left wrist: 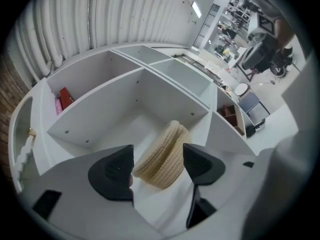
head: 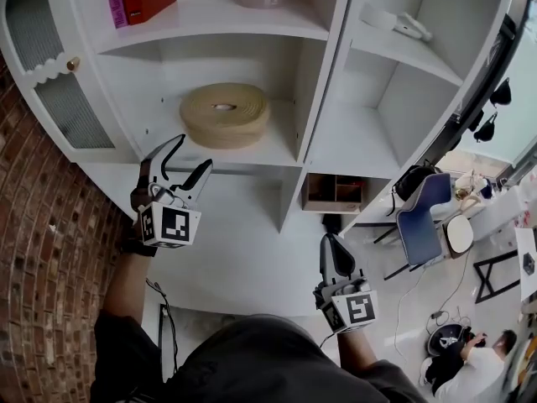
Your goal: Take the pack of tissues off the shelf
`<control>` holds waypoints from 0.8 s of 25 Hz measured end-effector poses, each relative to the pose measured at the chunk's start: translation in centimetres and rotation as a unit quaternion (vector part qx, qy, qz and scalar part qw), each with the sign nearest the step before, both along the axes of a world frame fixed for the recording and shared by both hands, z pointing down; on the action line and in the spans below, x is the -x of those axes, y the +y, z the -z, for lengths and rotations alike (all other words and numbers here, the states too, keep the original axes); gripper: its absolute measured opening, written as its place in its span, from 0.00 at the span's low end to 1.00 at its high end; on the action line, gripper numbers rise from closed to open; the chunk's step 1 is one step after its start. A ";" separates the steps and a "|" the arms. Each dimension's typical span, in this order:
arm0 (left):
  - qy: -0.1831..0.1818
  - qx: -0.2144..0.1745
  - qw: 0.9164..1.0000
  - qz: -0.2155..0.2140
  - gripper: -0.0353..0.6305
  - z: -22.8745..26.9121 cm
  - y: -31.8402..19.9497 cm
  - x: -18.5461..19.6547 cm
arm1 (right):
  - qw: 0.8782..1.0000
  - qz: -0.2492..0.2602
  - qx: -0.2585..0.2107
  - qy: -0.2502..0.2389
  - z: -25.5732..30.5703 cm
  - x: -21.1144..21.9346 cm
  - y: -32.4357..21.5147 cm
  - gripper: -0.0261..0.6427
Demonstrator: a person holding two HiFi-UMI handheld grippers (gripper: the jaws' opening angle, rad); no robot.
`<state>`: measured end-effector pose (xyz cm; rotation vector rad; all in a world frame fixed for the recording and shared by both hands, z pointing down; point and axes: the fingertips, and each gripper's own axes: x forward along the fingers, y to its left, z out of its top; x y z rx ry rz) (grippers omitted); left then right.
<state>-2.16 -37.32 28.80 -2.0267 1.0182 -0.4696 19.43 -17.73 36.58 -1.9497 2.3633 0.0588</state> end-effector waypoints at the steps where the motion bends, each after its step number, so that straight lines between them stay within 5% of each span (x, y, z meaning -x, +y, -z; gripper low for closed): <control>1: -0.011 -0.004 1.000 -0.001 0.51 0.1 -0.8 -0.4 | 1.000 -0.005 0.001 -0.001 -0.1 -0.4 0.1 0.04; 16: -0.174 -0.008 0.984 -0.025 0.41 -1.4 -7.7 -4.9 | 0.998 -0.053 0.018 -0.013 -1.4 -3.9 0.5 0.04; 20: -0.197 -0.008 0.980 -0.024 0.30 -1.7 -8.1 -5.4 | 0.998 -0.055 0.022 -0.018 -1.7 -4.2 0.3 0.04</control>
